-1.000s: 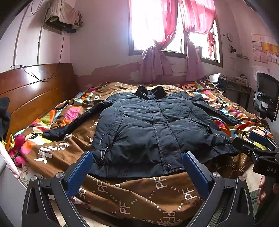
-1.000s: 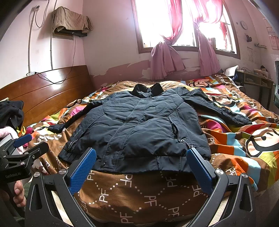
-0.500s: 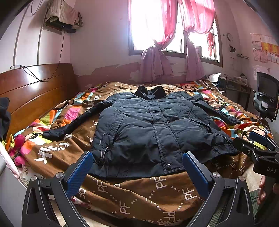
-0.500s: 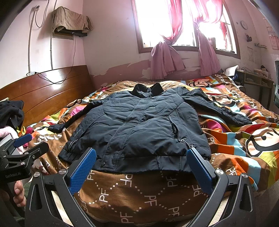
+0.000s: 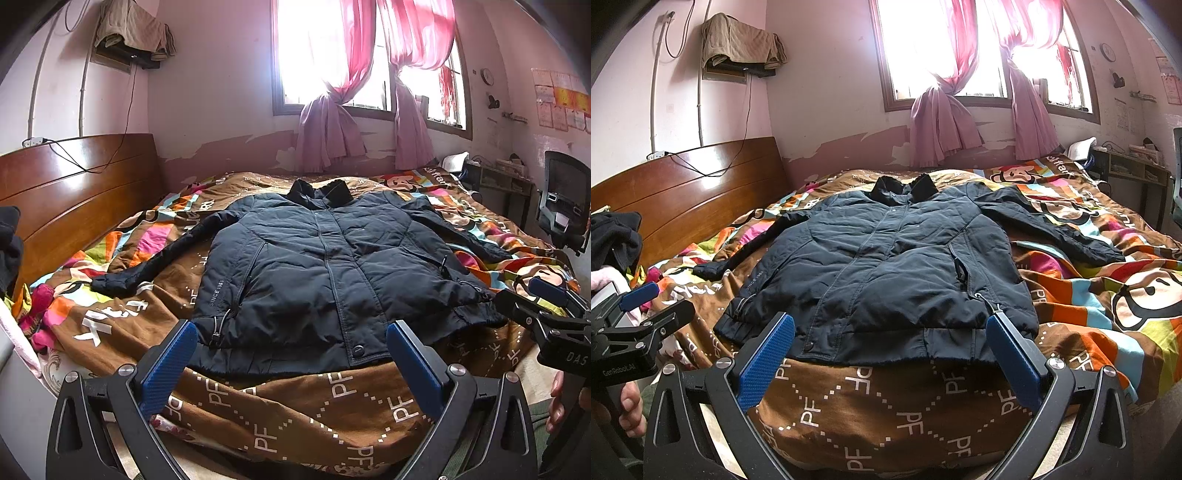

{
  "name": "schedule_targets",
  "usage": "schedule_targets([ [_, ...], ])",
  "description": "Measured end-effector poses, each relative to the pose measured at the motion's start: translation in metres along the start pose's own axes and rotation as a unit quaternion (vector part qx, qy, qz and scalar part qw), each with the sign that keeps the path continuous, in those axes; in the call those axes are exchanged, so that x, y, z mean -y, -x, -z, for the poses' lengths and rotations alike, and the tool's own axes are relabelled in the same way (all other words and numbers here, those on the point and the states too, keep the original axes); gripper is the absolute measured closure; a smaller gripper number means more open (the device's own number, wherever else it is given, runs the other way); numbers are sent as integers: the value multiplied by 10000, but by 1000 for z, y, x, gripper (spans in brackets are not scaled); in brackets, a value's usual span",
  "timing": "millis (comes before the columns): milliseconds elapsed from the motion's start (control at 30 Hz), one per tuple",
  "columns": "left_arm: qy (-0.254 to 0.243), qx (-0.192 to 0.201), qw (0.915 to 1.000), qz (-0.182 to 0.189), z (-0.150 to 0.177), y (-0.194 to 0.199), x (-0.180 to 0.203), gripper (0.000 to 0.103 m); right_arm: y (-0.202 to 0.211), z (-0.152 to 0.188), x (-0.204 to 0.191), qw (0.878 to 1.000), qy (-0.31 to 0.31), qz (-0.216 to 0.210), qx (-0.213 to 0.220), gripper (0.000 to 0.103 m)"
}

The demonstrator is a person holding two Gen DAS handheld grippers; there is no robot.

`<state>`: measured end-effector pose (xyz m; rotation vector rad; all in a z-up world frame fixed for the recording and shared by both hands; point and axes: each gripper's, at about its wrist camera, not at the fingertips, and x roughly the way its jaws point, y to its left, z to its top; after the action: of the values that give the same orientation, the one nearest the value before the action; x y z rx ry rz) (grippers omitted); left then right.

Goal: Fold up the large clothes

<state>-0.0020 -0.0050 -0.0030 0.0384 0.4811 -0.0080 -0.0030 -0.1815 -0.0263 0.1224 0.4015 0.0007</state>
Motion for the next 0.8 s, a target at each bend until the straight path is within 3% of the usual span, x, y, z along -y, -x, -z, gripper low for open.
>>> schedule_targets([
  [200,3,-120,9999,-21,4,-9,2,0,-6,1,3,9999,-52,-66,-75,1],
  [433,-19,-546,9984,167,-15,-56,1,0,-30,-8,27,9994,-235,22,-242,1],
  [667,170,-804,9957,426,-58,-119,13,0,-67,-44,119,9935,-584,964,-168,1],
  [800,52,-844,9956,414,-86,-156,34,0,-98,-63,200,9845,-1430,988,-219,1],
])
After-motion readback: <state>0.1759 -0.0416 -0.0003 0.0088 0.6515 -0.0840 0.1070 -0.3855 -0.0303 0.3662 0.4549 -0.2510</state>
